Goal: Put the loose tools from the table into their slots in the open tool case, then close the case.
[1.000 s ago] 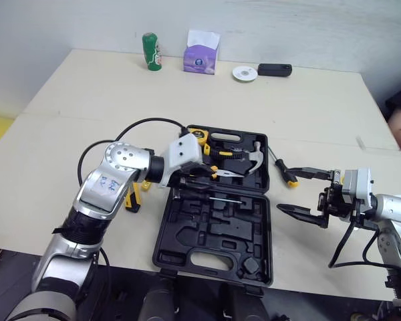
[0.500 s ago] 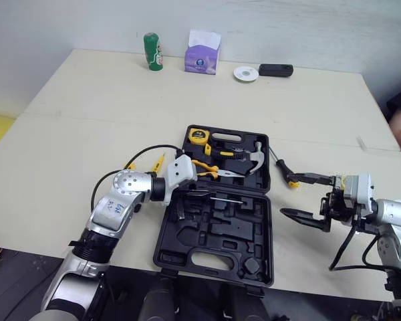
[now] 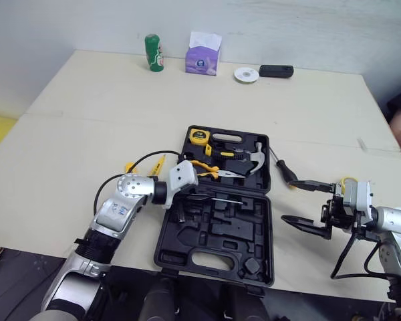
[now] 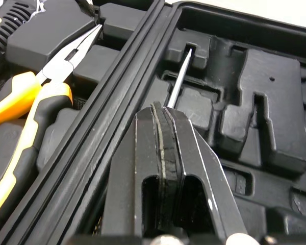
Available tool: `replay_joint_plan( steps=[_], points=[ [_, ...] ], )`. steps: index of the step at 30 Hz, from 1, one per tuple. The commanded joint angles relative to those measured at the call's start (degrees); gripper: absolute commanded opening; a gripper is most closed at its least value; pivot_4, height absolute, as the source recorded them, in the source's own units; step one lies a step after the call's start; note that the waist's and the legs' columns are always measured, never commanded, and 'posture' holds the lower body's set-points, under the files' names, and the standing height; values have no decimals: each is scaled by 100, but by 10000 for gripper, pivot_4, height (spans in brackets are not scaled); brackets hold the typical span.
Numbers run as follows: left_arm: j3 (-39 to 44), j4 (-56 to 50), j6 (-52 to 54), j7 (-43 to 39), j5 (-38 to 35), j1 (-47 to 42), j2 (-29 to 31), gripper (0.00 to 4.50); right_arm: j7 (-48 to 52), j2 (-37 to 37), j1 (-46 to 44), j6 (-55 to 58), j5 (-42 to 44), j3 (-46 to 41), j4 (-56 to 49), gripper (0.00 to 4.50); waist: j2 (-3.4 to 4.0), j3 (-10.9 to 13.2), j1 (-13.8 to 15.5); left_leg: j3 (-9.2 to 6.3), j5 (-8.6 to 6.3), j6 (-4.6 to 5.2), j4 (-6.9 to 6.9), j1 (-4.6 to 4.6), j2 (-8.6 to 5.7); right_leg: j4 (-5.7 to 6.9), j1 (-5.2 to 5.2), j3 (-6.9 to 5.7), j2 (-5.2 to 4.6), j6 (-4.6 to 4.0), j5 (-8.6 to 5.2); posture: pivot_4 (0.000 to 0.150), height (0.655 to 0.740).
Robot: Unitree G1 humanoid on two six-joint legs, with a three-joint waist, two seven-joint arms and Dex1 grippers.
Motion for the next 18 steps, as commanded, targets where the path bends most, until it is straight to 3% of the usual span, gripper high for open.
replay_joint_plan(
  steps=[1,5,11,14,18],
  points=[
    [-414,303,212,77,483,61,155,403,-158,-33,101,35,13,-141,-340,45000,12,-13,2,0,-1,0,0,2,-1,-1,3,0,0,1,1,1500,7400],
    [-638,436,537,99,681,14,278,403,-328,-22,156,100,-4,-132,-507,45000,36,-39,2,-2,-18,4,1,20,0,-10,25,-1,0,3,2,1500,7400],
    [-1133,657,913,249,1017,16,298,403,-574,30,142,150,-19,-97,-681,45000,75,-122,-5,-4,-102,0,-5,115,27,-65,140,1,-4,2,1,1500,7400],
    [-1063,640,977,410,907,-10,141,403,-699,63,131,162,-56,-60,-729,45000,103,-158,1,0,-128,-13,-12,172,40,-104,203,2,3,-3,4,1500,7400],
    [-710,389,629,406,598,11,59,403,-817,88,135,209,-73,-12,-810,45000,109,-161,-10,4,-130,-13,-15,175,43,-108,204,8,3,-6,5,1500,7400]
  ],
)
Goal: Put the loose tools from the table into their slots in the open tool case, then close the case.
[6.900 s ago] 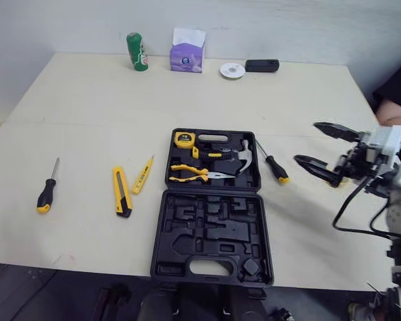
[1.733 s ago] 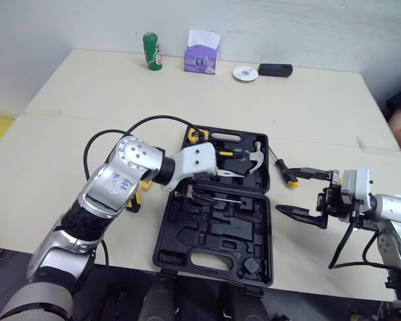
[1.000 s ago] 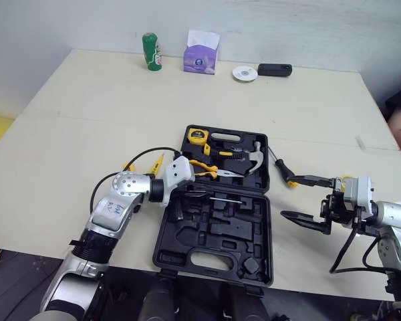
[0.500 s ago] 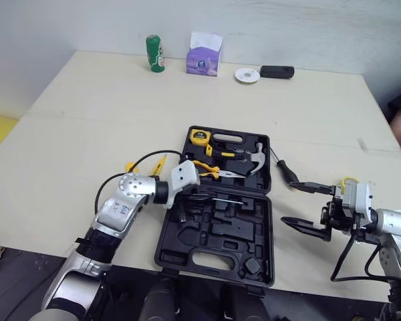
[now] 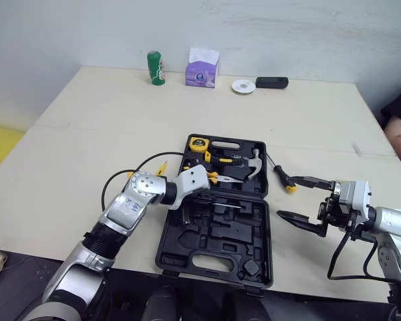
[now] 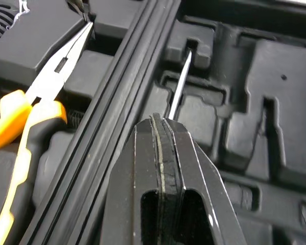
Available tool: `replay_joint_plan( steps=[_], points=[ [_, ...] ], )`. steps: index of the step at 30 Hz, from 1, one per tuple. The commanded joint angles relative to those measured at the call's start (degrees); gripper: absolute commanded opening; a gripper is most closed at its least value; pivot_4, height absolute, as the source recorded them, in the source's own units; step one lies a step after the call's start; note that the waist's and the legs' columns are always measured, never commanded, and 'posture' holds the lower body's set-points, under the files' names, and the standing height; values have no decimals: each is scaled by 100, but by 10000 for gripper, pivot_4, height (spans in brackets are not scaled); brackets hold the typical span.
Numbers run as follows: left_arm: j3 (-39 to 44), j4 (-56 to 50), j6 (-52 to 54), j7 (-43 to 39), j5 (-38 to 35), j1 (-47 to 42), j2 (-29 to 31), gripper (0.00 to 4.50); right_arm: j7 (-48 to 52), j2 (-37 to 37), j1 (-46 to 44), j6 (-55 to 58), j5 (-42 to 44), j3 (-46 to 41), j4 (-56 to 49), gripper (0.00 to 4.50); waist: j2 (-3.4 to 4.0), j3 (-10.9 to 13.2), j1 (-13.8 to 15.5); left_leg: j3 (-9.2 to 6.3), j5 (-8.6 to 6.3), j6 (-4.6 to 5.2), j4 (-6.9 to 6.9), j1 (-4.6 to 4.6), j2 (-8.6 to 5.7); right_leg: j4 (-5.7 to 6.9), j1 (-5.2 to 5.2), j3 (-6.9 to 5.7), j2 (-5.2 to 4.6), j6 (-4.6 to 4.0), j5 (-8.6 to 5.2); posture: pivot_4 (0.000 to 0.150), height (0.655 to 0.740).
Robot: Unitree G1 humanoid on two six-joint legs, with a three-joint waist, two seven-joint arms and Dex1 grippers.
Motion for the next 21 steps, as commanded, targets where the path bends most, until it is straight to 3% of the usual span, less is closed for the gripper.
replay_joint_plan(
  steps=[1,6,9,12,19,20,21],
  points=[
    [44,299,-16,86,97,303,63,403,-123,36,-11,36,-32,-36,-216,45000,2,0,-15,8,0,0,-3,-1,2,-1,-6,5,0,-1,1,1500,7400],
    [767,-152,-681,10,-428,200,-38,403,-355,101,-132,28,2,-215,-144,45000,0,20,-24,20,13,20,-5,-13,17,-3,-27,8,7,-13,6,1500,7400],
    [1528,-617,-948,-263,-1116,259,118,403,-362,52,-44,-179,117,-562,-103,45000,3,27,-9,21,17,20,-4,-53,22,-4,-63,5,11,-17,8,1500,7400],
    [2283,-728,-1193,-625,-1554,463,631,9684,-494,-80,116,-130,167,-999,48,45000,4,27,-5,25,36,0,6,-125,23,3,-136,4,15,-13,10,1500,7400],
    [4032,322,-2158,-631,-1522,1340,1866,41557,-1088,-141,502,-1014,-291,-2091,1233,45000,3,33,-20,44,23,10,4,-123,27,-29,-135,9,24,-8,9,1500,7400],
    [4327,626,-2332,-595,-1484,1505,2072,44686,-1194,-180,593,-1177,-355,-2288,1474,45000,2,34,-26,44,20,9,2,-123,27,-30,-137,11,23,-7,10,1500,7400],
    [4586,974,-2624,-567,-1420,1632,2276,44686,-1286,-225,667,-1352,-407,-2475,1725,45000,0,36,-39,44,18,7,-1,-122,27,-30,-138,13,23,-7,10,1500,7400]
  ],
)
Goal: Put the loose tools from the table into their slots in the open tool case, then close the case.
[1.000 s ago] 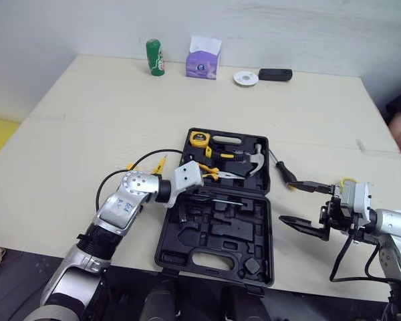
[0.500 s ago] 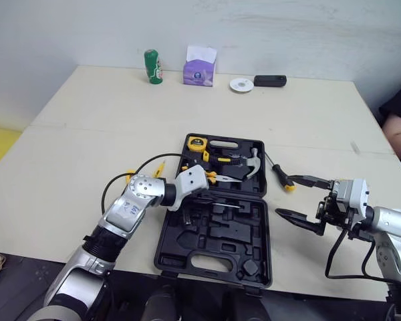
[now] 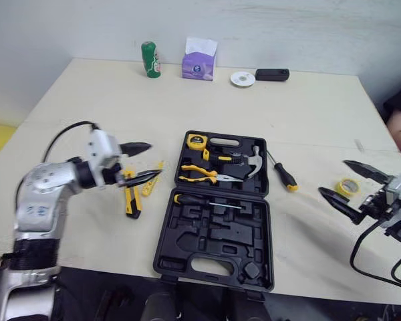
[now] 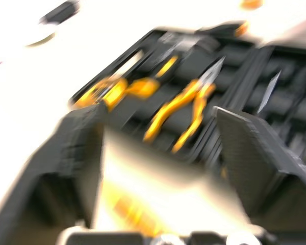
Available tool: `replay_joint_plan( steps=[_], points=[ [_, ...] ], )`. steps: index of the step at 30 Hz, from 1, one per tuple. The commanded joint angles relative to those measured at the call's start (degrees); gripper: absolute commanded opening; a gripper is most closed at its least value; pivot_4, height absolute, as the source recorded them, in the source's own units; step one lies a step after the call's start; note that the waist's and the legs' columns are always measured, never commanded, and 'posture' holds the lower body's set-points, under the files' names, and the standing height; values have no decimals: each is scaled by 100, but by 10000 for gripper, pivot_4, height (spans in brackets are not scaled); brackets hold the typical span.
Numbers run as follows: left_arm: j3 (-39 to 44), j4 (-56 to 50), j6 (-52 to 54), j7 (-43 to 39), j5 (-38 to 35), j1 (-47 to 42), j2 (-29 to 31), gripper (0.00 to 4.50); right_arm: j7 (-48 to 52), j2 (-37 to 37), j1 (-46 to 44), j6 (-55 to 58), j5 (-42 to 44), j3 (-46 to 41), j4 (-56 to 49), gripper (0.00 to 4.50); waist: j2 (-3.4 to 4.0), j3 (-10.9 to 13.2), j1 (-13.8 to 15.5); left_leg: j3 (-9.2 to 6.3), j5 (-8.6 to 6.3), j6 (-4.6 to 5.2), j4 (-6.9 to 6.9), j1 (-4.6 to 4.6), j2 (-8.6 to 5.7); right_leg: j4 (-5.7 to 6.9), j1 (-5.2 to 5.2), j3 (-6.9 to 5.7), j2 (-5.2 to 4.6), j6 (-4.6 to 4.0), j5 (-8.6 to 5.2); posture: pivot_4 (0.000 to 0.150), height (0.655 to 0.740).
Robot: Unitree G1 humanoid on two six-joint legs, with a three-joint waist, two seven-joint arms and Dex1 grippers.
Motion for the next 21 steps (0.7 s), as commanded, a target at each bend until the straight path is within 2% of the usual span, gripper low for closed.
replay_joint_plan(
  steps=[1,4,8,11,14,21],
  points=[
    [1059,1001,-833,152,155,323,657,44686,-350,-200,254,-603,-138,-821,747,45000,-5,5,-31,0,-3,-2,-5,0,0,0,-4,1,-1,0,0,1500,7400],
    [1749,2420,-1287,296,146,564,1246,44686,-505,-346,571,-1047,-241,-1255,1536,45000,-15,14,-58,1,-7,1,-39,3,-4,-5,-15,2,-8,-4,-1,1500,7400],
    [2216,3659,-1705,254,140,994,1677,44686,-822,-503,849,-1685,-379,-1649,2457,45000,-16,14,-135,2,-16,-23,-100,28,-8,-42,-5,-1,-15,-12,1,1500,7400],
    [2613,4524,-2222,636,192,1384,1953,44686,-984,-528,1192,-1931,-361,-1865,3011,45000,-15,15,-173,9,-13,-28,-122,30,-8,-46,-14,0,-14,-21,-4,1500,7400],
    [2802,4953,-2457,901,82,1481,2044,44686,-1039,-533,1260,-1949,-258,-1877,3259,45000,-34,24,-215,9,2,-19,-133,31,2,-43,-19,-6,-9,-36,-13,1500,7400],
    [2776,4983,-2526,655,-44,1606,1877,44686,-1099,-439,1021,-1915,-215,-1693,3317,45000,-34,26,-318,9,0,-46,-133,51,4,-33,-7,-1,-10,-42,6,1500,7400]
  ],
)
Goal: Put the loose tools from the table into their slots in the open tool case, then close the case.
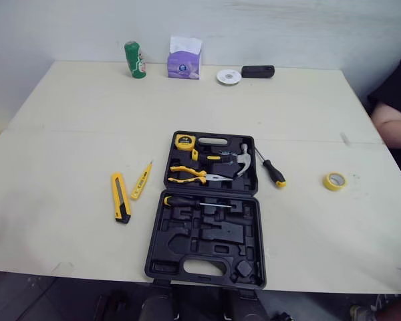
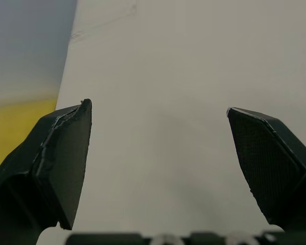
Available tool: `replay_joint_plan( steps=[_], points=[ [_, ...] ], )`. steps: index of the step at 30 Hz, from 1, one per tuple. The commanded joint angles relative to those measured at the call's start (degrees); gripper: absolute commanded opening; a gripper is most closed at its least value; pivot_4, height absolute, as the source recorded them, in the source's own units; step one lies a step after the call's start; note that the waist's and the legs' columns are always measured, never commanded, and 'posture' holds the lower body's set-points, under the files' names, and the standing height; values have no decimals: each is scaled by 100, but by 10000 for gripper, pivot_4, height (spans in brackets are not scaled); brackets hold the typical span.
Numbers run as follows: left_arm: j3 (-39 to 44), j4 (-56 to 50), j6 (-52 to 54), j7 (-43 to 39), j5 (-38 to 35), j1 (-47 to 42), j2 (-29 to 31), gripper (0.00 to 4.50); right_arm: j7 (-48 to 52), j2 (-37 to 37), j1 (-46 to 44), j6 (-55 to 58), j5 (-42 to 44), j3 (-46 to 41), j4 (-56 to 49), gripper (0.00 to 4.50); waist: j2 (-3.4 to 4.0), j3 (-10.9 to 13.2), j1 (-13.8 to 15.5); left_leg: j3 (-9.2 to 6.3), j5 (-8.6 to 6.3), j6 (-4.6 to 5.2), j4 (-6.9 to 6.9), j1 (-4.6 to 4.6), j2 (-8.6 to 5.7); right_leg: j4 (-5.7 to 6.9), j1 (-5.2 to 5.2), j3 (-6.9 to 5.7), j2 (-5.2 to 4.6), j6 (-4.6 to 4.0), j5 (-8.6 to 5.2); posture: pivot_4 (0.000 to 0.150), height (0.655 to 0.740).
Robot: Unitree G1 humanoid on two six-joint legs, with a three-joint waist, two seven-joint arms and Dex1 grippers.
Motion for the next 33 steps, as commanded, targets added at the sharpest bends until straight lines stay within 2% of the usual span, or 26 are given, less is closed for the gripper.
replay_joint_plan(
  steps=[1,6,12,15,21,25,30,33],
  points=[
    [114,-96,-65,-134,-230,82,-12,44686,-93,5,-46,-34,116,-2,-46,45000,0,0,-10,0,1,-2,-2,0,0,1,-1,1,0,-1,0,1500,7400],
    [10,-395,-68,-172,-312,17,-213,44686,-93,219,-157,189,193,227,-437,45000,0,0,11,0,7,-10,-18,-3,0,-3,-9,-1,0,-4,-2,1500,7400],
    [-249,-1402,361,-566,-556,11,-478,44686,-114,342,-12,1167,319,572,-1557,45000,2,0,24,1,14,-7,-20,-5,-2,0,-9,-3,1,-3,-2,1500,7400],
    [-579,-2407,662,-765,-729,-62,-678,44686,-589,256,161,2332,148,909,-2707,45000,5,1,42,1,19,-9,-20,-6,-4,6,-12,-1,1,-1,0,1500,7400],
    [-1346,-4153,1606,-842,-934,-257,-885,44686,-953,200,138,3963,550,1183,-4646,45000,3,1,56,-3,37,-12,-20,-9,-3,31,-21,2,1,-5,0,1500,7400],
    [-1946,-4910,2057,-914,-1007,-679,-987,44686,-1495,-251,-247,6109,1191,1494,-5819,45000,3,1,44,-1,46,-8,-21,-18,-4,38,-33,5,4,-7,-1,1500,7400],
    [-2745,-5876,2265,-840,-780,-1145,-1145,44686,-1826,-909,-1228,8294,2095,1959,-6549,45000,-4,6,63,17,75,18,-17,-37,-6,72,-76,23,10,-8,-2,1500,7400],
    [-3046,-6659,2803,-534,-1050,-1529,-1350,44686,-1943,-1228,-1774,9176,2247,2351,-6622,45000,-15,12,111,14,78,18,-14,-46,-4,76,-83,23,14,-11,-3,1500,7400]
  ],
)
